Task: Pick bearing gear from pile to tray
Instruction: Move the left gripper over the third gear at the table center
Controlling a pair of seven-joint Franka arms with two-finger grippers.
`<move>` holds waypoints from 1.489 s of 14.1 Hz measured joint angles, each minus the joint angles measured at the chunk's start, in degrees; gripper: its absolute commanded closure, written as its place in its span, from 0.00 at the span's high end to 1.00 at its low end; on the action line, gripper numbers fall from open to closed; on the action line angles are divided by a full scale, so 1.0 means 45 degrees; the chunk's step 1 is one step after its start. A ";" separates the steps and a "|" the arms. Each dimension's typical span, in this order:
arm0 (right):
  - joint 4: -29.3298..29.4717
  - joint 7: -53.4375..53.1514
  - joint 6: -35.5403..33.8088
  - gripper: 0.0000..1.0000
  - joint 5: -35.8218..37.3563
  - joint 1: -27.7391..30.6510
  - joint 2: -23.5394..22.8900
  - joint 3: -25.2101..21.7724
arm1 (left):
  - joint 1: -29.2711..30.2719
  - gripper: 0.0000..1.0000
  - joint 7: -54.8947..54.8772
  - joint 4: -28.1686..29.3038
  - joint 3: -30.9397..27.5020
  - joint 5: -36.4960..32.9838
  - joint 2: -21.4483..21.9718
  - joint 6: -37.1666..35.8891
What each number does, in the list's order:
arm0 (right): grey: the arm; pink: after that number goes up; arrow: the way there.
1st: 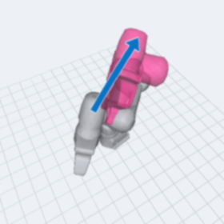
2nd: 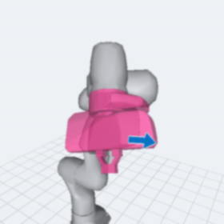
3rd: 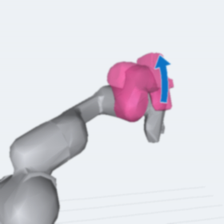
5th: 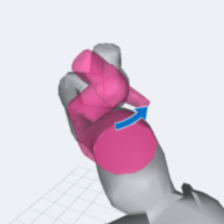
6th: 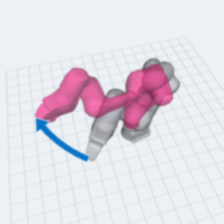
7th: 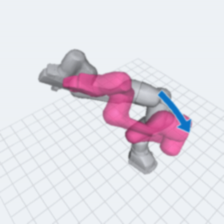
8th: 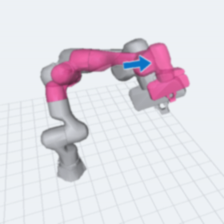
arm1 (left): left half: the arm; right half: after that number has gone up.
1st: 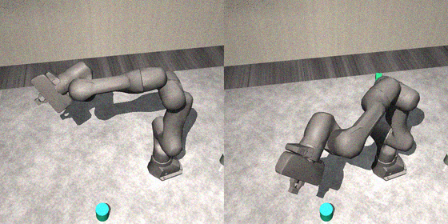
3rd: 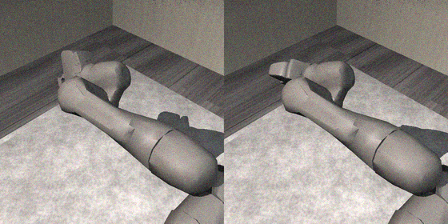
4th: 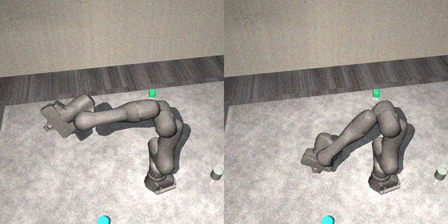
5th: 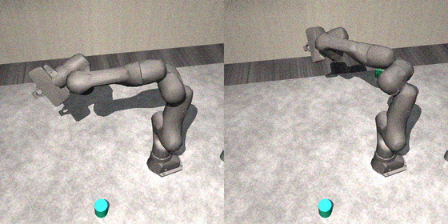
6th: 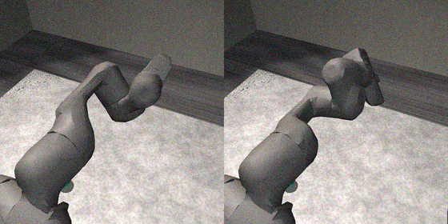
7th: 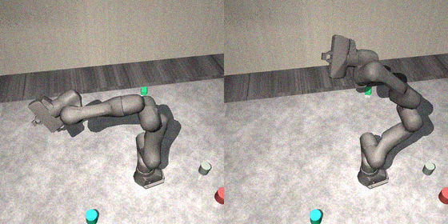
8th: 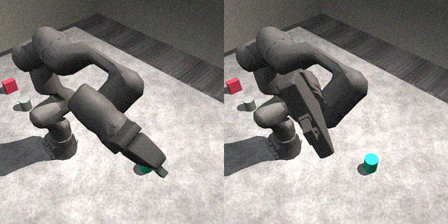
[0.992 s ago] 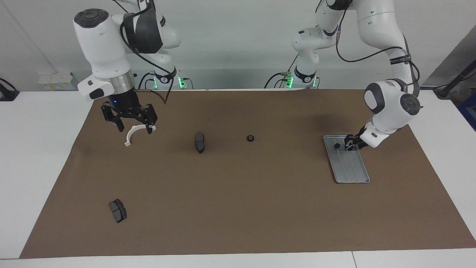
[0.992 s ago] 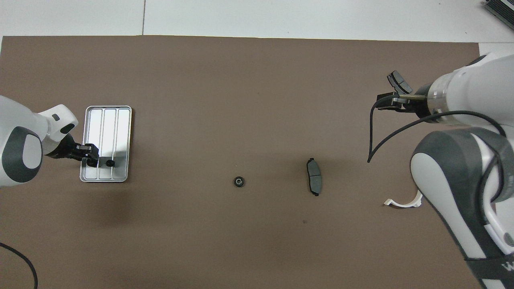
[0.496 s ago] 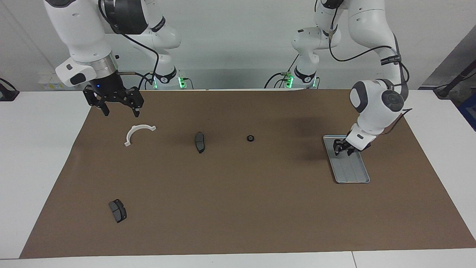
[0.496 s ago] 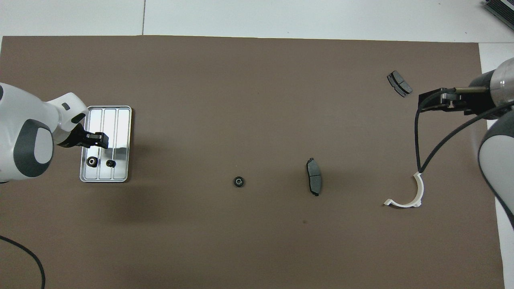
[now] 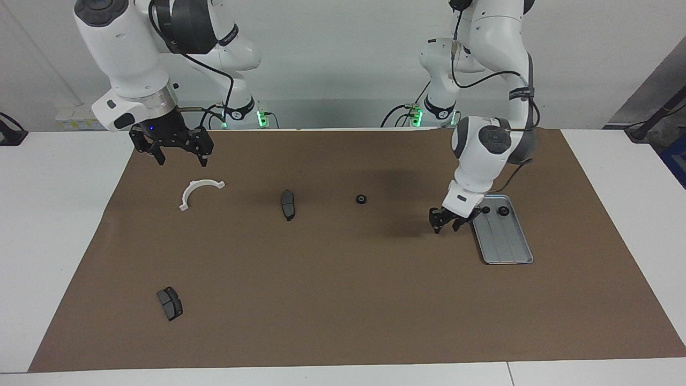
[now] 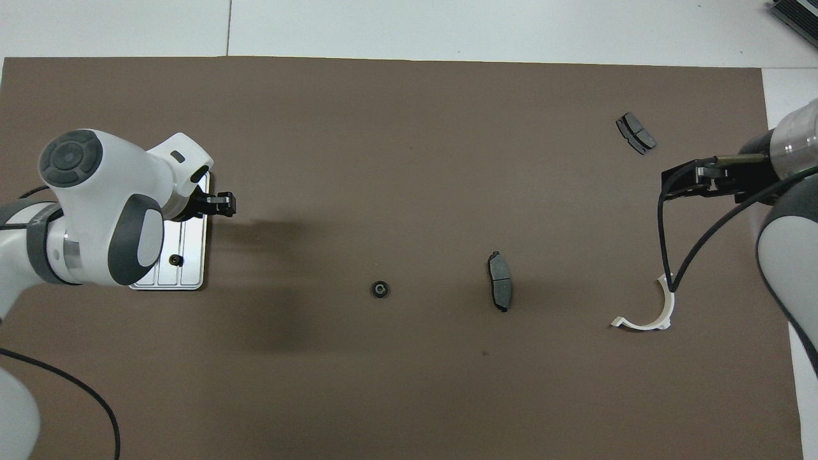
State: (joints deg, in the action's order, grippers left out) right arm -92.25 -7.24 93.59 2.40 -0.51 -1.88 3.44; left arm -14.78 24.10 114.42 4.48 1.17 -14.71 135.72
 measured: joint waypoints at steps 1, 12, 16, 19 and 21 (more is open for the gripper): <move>-0.0023 0.0000 -0.0005 1.00 0.0000 -0.0001 0.0015 0.0004 | -0.0553 0.66 0.0740 0.0005 0.0005 0.0000 -0.0067 0.0211; -0.0203 0.0000 -0.0014 1.00 -0.0113 0.0032 0.0120 -0.0016 | -0.4578 0.84 0.3275 0.0871 -0.0011 0.0000 -0.0650 0.1140; -0.0211 0.0000 -0.0014 1.00 -0.0128 0.0032 0.0125 -0.0021 | -0.4661 0.67 0.3274 0.1004 -0.0035 -0.0003 -0.0621 0.1134; -0.0211 0.0000 -0.0014 1.00 -0.0128 0.0032 0.0130 -0.0021 | -0.4666 0.54 0.3245 0.1118 -0.0090 -0.0023 -0.0482 0.1016; -0.0211 0.0000 -0.0014 1.00 -0.0128 0.0032 0.0131 -0.0021 | -0.4704 0.50 0.3228 0.1162 -0.0078 -0.0023 -0.0428 0.0879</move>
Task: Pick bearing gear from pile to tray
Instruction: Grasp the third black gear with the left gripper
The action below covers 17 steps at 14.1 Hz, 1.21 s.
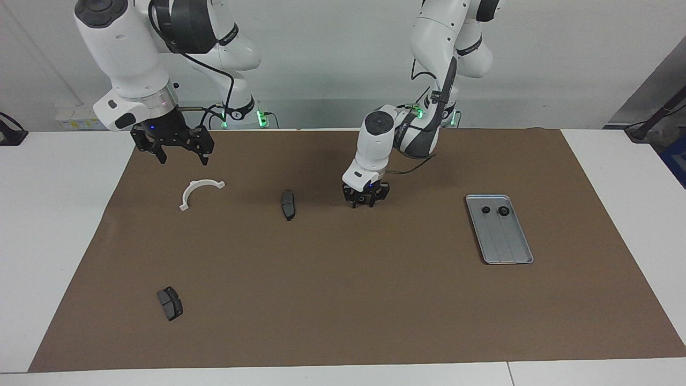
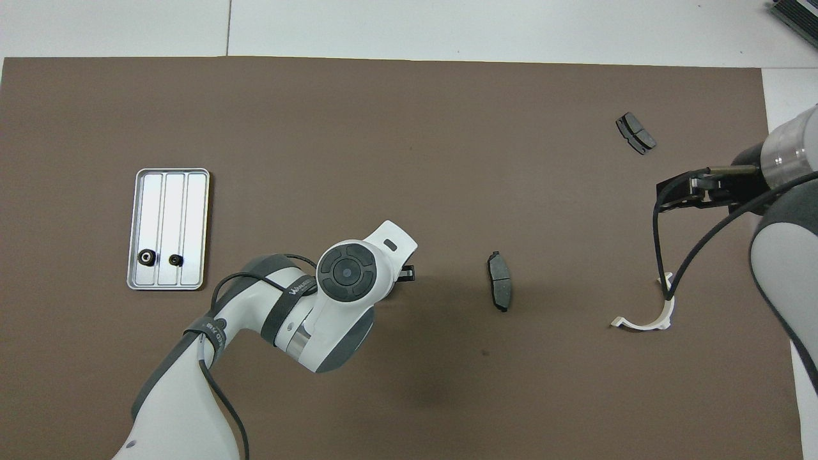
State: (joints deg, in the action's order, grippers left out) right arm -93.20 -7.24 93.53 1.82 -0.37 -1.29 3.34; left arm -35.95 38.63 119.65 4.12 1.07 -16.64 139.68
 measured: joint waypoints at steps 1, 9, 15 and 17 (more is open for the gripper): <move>0.0000 0.0000 0.0000 1.00 0.0000 0.0000 0.0000 0.0000 | -0.0011 0.46 -0.0001 0.0003 0.0000 0.0001 0.0019 -0.0073; 0.0000 0.0000 0.0000 1.00 0.0000 0.0000 0.0001 -0.0006 | -0.0234 0.00 -0.0001 0.0040 -0.0015 0.0005 0.0192 -0.0530; 0.0000 0.0000 0.0000 1.00 0.0000 0.0001 0.0001 -0.0008 | 0.0751 0.00 -0.0112 -0.1104 -0.0248 0.0016 0.0167 -0.1546; 0.0000 0.0000 0.0000 1.00 0.0000 0.0001 0.0003 -0.0008 | 0.1705 0.00 -0.0579 -0.1643 -0.0278 0.0016 0.0176 -0.1781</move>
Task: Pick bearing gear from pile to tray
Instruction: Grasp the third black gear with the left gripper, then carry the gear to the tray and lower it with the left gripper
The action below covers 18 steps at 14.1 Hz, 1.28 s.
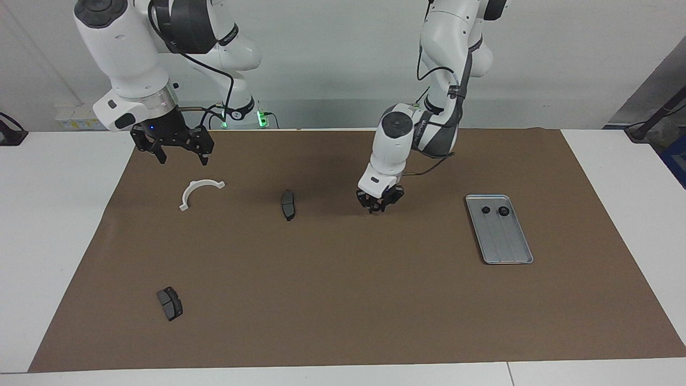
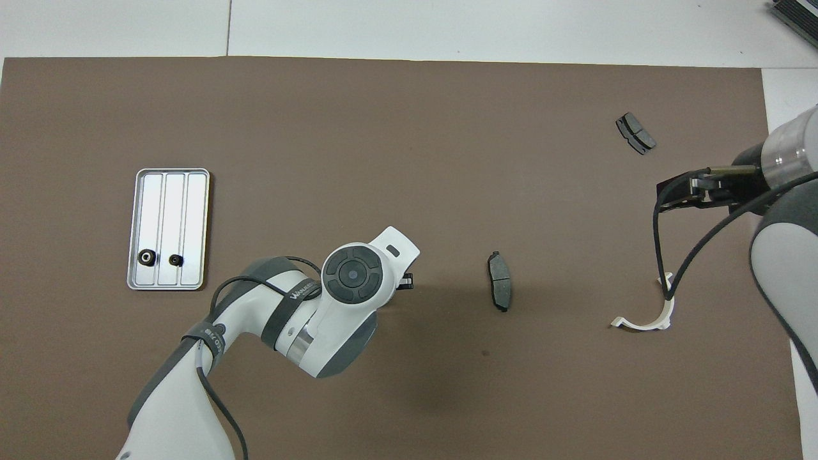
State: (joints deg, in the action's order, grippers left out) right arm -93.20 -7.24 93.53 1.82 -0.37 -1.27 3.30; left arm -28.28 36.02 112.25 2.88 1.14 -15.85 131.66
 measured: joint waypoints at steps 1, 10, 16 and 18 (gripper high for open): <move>0.0000 0.0000 0.0000 1.00 0.0000 0.0000 0.0003 0.0000 | 0.0532 0.00 -0.0375 -0.0145 -0.0002 0.0000 0.0006 -0.0026; 0.0000 0.0000 0.0000 1.00 0.0000 0.0000 0.0006 0.0002 | 0.4711 0.00 -0.4867 -0.0414 -0.0025 0.0000 0.0427 -0.1626; 0.0000 0.0000 0.0000 1.00 0.0000 0.0000 0.0006 0.0002 | 0.6771 0.00 -0.7615 0.0224 -0.0051 0.0000 0.0525 -0.1552; 0.0000 0.0000 0.0000 1.00 0.0000 0.0000 0.0006 0.0002 | 0.6839 0.00 -0.7636 0.0441 -0.0034 0.0000 0.0560 -0.1182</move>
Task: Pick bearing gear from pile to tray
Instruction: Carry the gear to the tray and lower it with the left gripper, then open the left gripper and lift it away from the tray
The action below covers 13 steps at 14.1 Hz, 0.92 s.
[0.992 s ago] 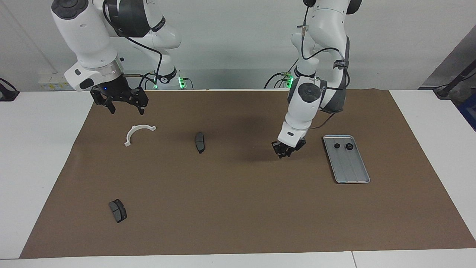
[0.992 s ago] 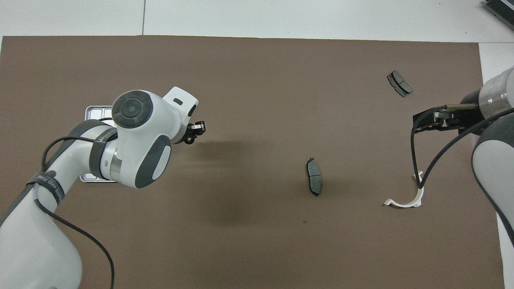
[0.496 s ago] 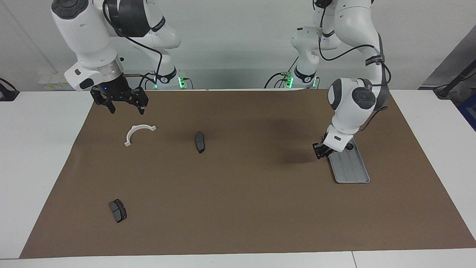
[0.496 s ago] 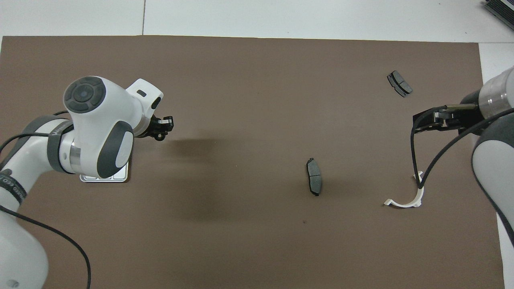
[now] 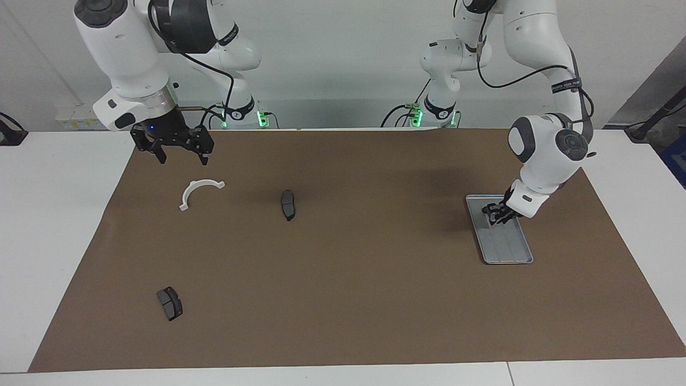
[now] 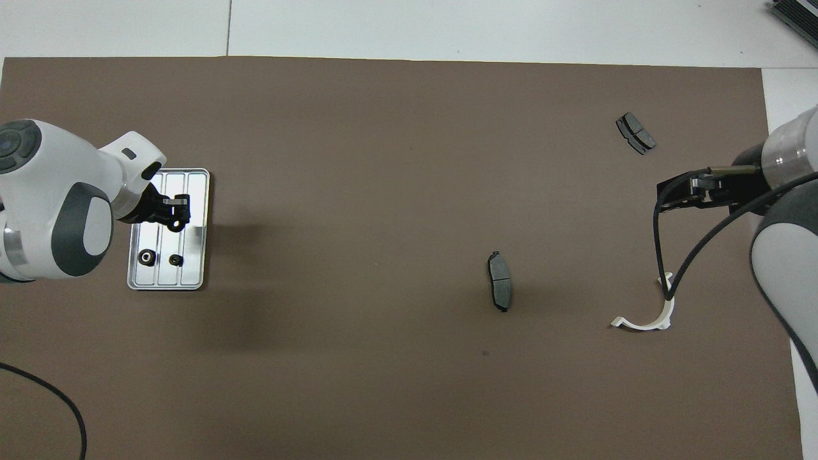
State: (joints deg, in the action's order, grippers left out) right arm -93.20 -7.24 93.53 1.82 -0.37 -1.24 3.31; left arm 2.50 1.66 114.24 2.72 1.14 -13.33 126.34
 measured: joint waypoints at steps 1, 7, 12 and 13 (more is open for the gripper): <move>0.0000 0.0000 0.0000 1.00 0.0000 0.0000 0.0000 0.0000 | 0.0000 0.00 0.0001 0.0088 0.0023 0.0000 0.0007 0.0121; 0.0000 0.0000 0.0000 1.00 0.0000 0.0000 0.0000 0.0000 | -0.0001 0.57 0.0002 0.0186 0.0084 0.0000 0.0085 0.0256; 0.0000 0.0000 0.0000 1.00 0.0000 0.0000 0.0000 0.0000 | -0.0033 0.58 0.0002 0.0041 0.0207 0.0000 0.0201 0.0235; 0.0000 0.0000 0.0000 1.00 0.0000 0.0000 0.0000 0.0001 | -0.0040 0.57 0.0003 -0.0096 0.0210 0.0000 0.0203 0.0163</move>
State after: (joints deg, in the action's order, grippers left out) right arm -93.20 -7.24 93.53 1.82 -0.37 -1.24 3.32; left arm 2.32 1.67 113.81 3.67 1.15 -12.42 127.07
